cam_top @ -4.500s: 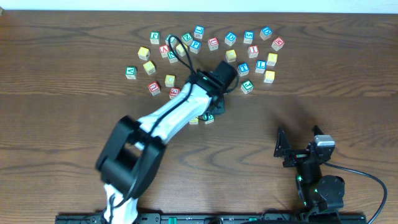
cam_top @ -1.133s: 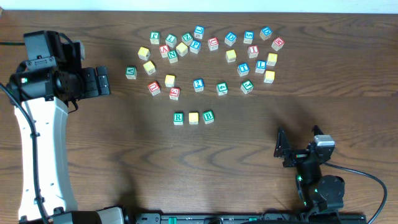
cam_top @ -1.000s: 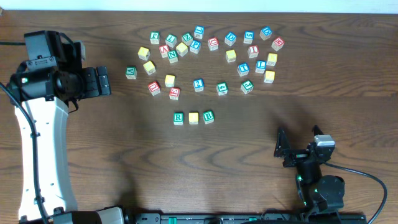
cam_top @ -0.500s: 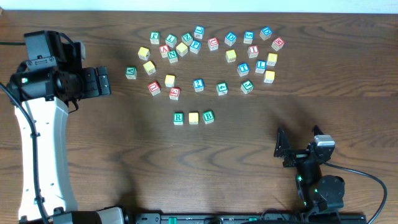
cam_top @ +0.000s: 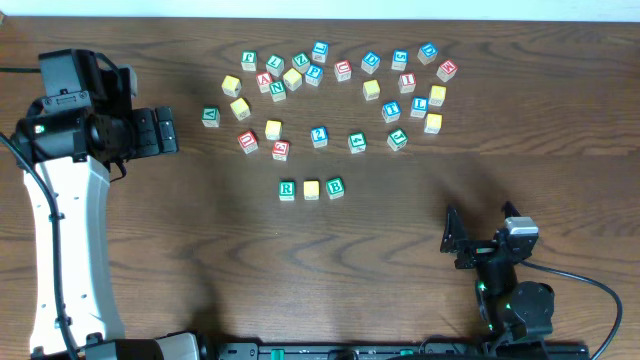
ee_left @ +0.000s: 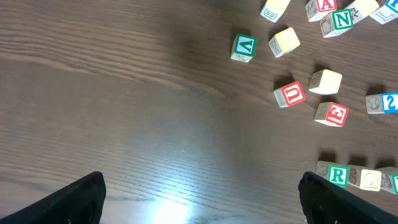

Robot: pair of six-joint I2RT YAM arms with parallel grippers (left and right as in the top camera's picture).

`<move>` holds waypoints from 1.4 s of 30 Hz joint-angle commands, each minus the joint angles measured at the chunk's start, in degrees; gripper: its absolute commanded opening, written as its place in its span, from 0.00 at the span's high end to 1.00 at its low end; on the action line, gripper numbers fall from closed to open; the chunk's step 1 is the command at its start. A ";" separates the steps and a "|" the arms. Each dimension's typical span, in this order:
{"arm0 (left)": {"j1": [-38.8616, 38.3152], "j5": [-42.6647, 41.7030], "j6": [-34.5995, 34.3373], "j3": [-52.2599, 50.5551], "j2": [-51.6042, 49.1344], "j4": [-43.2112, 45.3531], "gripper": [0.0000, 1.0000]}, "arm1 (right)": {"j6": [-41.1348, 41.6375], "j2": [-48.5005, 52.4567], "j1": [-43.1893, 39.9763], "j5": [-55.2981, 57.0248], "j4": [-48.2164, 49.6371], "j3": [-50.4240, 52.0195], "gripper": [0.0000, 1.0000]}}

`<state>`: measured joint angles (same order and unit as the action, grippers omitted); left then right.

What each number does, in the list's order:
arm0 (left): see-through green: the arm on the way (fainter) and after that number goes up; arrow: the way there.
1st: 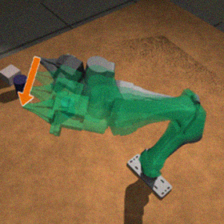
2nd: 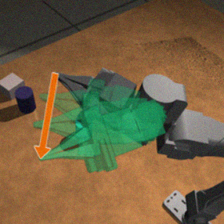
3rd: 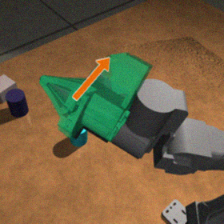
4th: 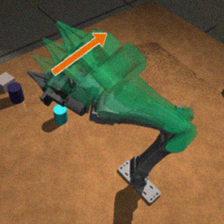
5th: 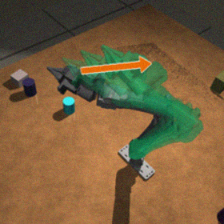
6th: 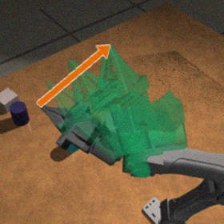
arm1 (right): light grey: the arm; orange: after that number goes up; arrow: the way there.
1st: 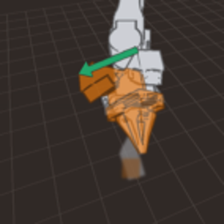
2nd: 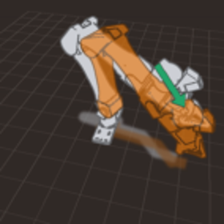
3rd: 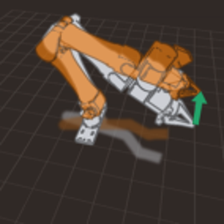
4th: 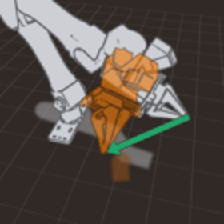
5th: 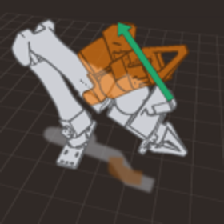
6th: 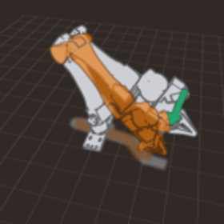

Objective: Spell out ROBOT
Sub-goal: 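Open the left gripper and retract the left arm to the left side, then reach the right gripper into the far right of the block cluster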

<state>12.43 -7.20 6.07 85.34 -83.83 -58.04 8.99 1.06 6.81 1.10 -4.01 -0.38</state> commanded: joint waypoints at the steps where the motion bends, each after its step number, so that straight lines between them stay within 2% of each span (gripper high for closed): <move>1: 0.15 -0.31 0.55 1.40 0.24 0.04 0.02 | 0.81 -0.17 -0.72 0.33 -0.02 0.07 0.01; 6: 0.15 -0.31 0.55 1.40 0.24 0.04 0.02 | 0.96 -0.17 -0.72 -5.57 1.68 0.04 0.01; 10: 0.15 -0.31 0.55 1.40 0.24 0.04 0.02 | 0.26 1.33 -0.72 -6.21 1.66 -2.64 0.01; 15: 0.15 -0.31 0.55 1.40 0.24 0.04 0.02 | -3.10 12.98 -0.72 -7.80 0.26 -13.05 0.01; 17: 0.15 -0.31 0.55 1.40 0.24 0.04 0.02 | -3.96 24.85 -0.72 -9.97 -2.21 -22.29 0.01; 24: 0.15 -0.31 0.55 1.40 0.24 0.04 0.02 | -3.98 54.27 -0.46 -15.34 -13.35 -49.59 0.01; 31: 0.15 -0.31 0.55 1.40 0.24 0.04 0.02 | -9.16 82.07 3.72 -14.91 -28.57 -80.32 0.01; 36: 0.15 -0.31 0.55 1.40 0.24 0.04 0.02 | -9.51 101.92 6.54 -11.89 -39.34 -103.49 0.01; 42: 0.15 -0.31 0.55 1.40 0.24 0.04 0.02 | -9.81 120.58 7.39 -8.37 -48.63 -122.92 0.01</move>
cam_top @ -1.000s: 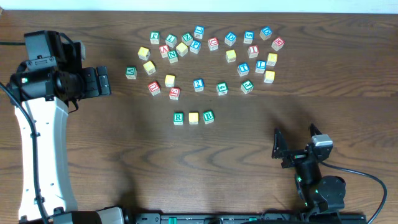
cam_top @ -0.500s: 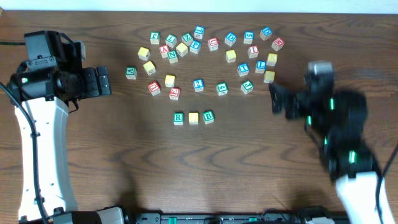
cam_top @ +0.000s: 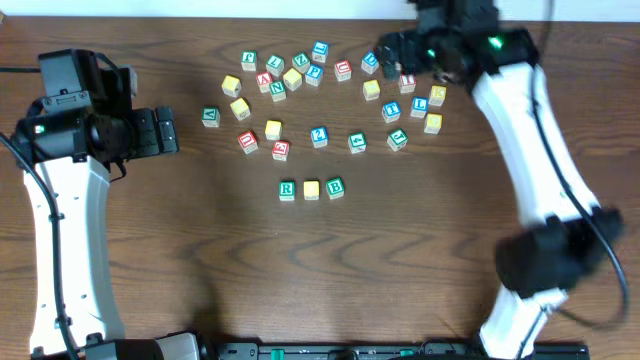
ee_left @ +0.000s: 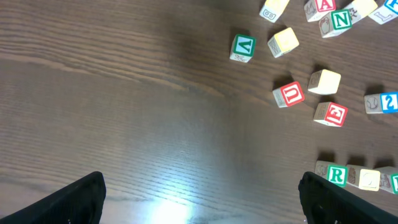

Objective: Spell out ROBOT
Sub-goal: 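Reach the right gripper into the far right of the block cluster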

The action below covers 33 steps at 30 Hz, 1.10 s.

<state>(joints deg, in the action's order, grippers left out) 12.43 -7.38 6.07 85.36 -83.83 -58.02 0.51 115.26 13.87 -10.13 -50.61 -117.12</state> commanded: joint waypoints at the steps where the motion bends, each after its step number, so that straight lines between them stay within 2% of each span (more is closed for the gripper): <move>1: 0.15 -0.13 0.55 1.38 0.24 0.02 0.02 | -2.21 8.44 0.44 2.89 -2.29 -7.48 0.01; 4: 0.15 -0.13 0.52 1.38 0.24 0.02 0.02 | -2.93 13.07 0.68 2.93 0.46 -7.96 0.01; 8: 0.15 -0.13 0.55 1.38 0.24 0.02 0.02 | -1.14 18.27 0.96 -2.60 4.59 -7.96 0.01; 9: 0.15 -0.13 0.55 1.38 0.24 0.02 0.02 | -1.18 19.28 1.14 -1.97 5.05 -7.96 0.07; 12: 0.15 -0.13 0.55 1.38 0.24 0.00 0.02 | -0.66 22.21 2.19 2.64 6.12 -7.96 0.18; 23: 0.15 -0.13 0.55 1.38 0.24 0.02 0.03 | 4.09 29.11 6.93 19.93 9.44 -7.96 0.30; 33: 0.15 -0.13 0.55 1.38 0.24 0.00 0.02 | 9.29 29.90 6.71 20.55 12.66 -7.91 0.39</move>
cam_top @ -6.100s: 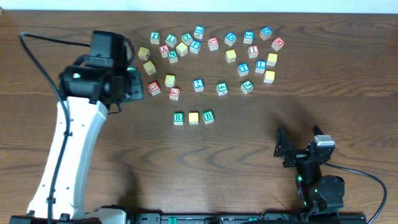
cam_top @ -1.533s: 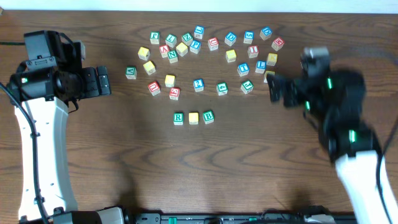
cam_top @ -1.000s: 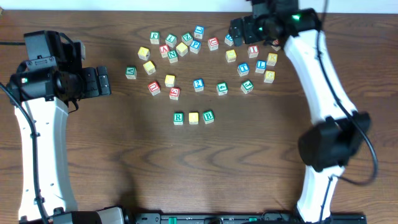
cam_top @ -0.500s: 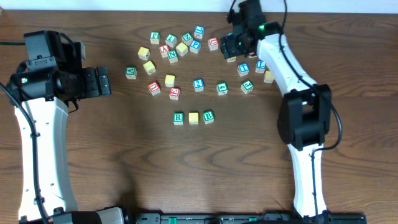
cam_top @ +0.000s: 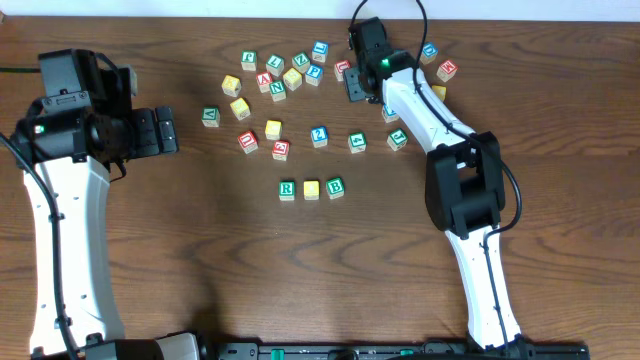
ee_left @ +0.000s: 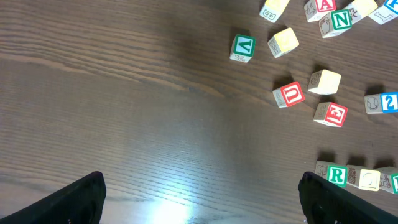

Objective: Spell out ROBOT
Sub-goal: 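Reach the right gripper into the far right of the block cluster, then close the right gripper on the yellow O block and lift it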

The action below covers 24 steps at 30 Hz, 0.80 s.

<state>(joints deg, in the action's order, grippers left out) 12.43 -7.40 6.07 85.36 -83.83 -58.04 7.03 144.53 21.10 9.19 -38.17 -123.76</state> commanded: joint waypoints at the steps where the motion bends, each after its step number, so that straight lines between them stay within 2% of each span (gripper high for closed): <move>1: 0.15 -0.11 0.55 1.38 0.24 0.02 0.02 | 2.78 0.85 -0.55 0.26 0.22 -1.27 0.41; 10: 0.15 -0.11 0.55 1.38 0.24 0.02 0.02 | 2.80 1.75 -1.79 -4.09 -0.79 -0.07 0.57; 13: 0.15 -0.11 0.55 1.38 0.24 0.04 0.02 | 2.80 1.77 -2.75 -5.81 -1.40 -0.09 0.67; 17: 0.15 -0.11 0.55 1.38 0.24 0.04 0.03 | 2.75 1.73 -3.32 -6.40 -1.99 -0.09 0.69; 24: 0.15 -0.11 0.55 1.38 0.24 0.04 0.02 | 2.78 -0.87 -3.15 -7.10 -4.28 -0.42 0.81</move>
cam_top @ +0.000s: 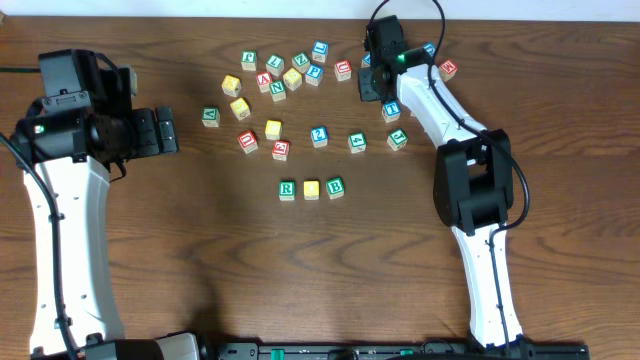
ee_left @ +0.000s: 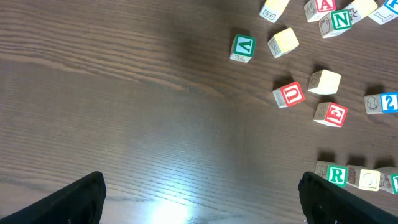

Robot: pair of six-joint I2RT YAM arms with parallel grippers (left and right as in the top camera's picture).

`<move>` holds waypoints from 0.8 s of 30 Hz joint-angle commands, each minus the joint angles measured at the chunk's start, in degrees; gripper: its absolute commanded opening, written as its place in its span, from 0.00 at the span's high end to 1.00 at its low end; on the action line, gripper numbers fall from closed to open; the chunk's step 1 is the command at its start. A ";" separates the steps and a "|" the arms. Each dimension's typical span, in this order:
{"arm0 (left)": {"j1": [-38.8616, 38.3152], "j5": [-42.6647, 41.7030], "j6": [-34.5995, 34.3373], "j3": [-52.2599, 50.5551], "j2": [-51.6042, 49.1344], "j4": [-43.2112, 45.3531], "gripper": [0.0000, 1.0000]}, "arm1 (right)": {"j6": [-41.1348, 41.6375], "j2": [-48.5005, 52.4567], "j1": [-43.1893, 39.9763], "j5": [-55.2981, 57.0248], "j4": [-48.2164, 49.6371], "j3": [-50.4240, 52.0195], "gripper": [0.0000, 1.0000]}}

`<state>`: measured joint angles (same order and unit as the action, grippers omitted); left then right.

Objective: Spell out ROBOT
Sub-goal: 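Close the right gripper on the yellow O block and lift it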

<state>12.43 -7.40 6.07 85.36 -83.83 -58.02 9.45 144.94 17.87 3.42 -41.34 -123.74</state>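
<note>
Three blocks form a row mid-table: green R [cam_top: 287, 189], a yellow-faced block [cam_top: 311, 189] and green B [cam_top: 335, 187]. The R [ee_left: 336, 175] also shows at the left wrist view's right edge. Many loose letter blocks lie scattered along the far side. My right gripper [cam_top: 373, 84] reaches down among them, next to a red block [cam_top: 343, 70] and above a blue block [cam_top: 391, 110]. Its jaws are hidden by the wrist. My left gripper [ee_left: 202, 199] hovers open and empty over bare wood at the left, apart from a green V block [ee_left: 243, 47].
Loose blocks near the left gripper include a yellow one [ee_left: 284, 42], red U [ee_left: 290, 94], a beige one [ee_left: 326, 81] and red E [ee_left: 332, 114]. The right arm [cam_top: 470, 180] stretches from the front edge to the far cluster, over the table's right half.
My right gripper has shifted a little to the right, from beside the red block to the blocks just right of it. The left arm and the R, yellow, B row are unchanged.
The right arm was folded low at the front right. Then it was stretched out over the far-right blocks. Later its gripper was down by the red block at the far middle, and now just right of that. The left arm stayed open and still throughout.
</note>
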 commanded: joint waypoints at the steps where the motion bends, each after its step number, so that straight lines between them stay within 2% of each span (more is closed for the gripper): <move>1: 0.15 -0.11 0.55 1.38 0.24 0.00 0.02 | 0.35 -2.29 0.20 -1.53 -1.53 -0.48 0.83; 7: 0.15 -0.11 0.55 1.38 0.24 0.02 0.02 | 0.39 -11.89 0.81 -2.38 -6.43 -0.48 0.94; 15: 0.15 -0.11 0.55 1.38 0.24 0.02 0.02 | 1.53 -23.69 2.84 -5.60 -23.93 -0.48 0.93; 20: 0.15 -0.11 0.55 1.38 0.24 0.02 0.02 | 3.72 -24.26 4.98 -5.53 -36.79 0.15 0.93; 24: 0.15 -0.11 0.55 1.38 0.24 0.00 0.02 | 3.91 -23.87 7.04 -5.51 -39.36 5.09 0.94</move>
<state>12.45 -7.40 6.09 85.36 -83.83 -58.04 11.90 118.96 23.29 -1.56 -80.16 -122.54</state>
